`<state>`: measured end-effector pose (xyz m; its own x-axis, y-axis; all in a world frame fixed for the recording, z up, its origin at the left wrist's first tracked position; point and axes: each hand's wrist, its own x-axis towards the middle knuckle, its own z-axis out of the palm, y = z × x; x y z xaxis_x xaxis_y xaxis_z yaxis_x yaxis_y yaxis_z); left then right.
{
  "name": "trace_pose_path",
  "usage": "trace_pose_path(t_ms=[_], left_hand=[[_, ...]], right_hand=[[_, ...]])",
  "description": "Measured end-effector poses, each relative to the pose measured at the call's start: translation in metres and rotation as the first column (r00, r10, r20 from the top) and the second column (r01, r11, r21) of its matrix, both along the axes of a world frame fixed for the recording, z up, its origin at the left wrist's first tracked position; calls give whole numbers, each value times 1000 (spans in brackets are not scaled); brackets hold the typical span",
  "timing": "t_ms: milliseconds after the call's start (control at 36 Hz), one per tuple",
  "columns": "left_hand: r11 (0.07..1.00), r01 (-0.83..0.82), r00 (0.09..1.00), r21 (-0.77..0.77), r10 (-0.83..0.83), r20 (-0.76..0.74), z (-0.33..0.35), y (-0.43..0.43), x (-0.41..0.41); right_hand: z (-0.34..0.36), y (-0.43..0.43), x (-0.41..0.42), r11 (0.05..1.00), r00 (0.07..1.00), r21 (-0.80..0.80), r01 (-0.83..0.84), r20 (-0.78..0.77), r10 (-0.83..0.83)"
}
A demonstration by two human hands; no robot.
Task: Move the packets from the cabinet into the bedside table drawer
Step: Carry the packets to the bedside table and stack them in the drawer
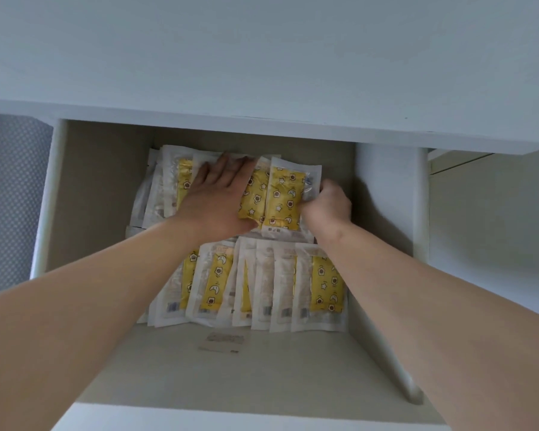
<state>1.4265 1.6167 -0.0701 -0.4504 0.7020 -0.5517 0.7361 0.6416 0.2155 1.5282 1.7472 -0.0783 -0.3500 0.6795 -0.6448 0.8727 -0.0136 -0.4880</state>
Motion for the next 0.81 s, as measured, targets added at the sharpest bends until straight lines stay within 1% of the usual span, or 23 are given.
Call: trace_pose_path(t_ms=[194,306,444,556,667,806], left_hand=[[996,-89,996,0,89,5,6,-1,15],[970,-243,969,-6,243,54,14,0,27],[936,-353,931,1,351,104,20,0,30],[924,-383,916,3,380,128,25,-3,28],[906,-424,894,20,415,167,35,-5,28],[866,-498,851,35,481,208,64,-6,29]], right_hand=[[9,-9,0,999,998,-12,-44,35,45],[15,-16,-1,996,1000,-87,3,-8,-4],[17,-20,-8,990,1000,-140,17,-10,-19],[16,-18,-9,990,1000,-142,20,-14,-22],[23,-17,-5,992,1000,-126,-14,-5,13],[54,-15,2,989,999,-148,-20,-43,14]])
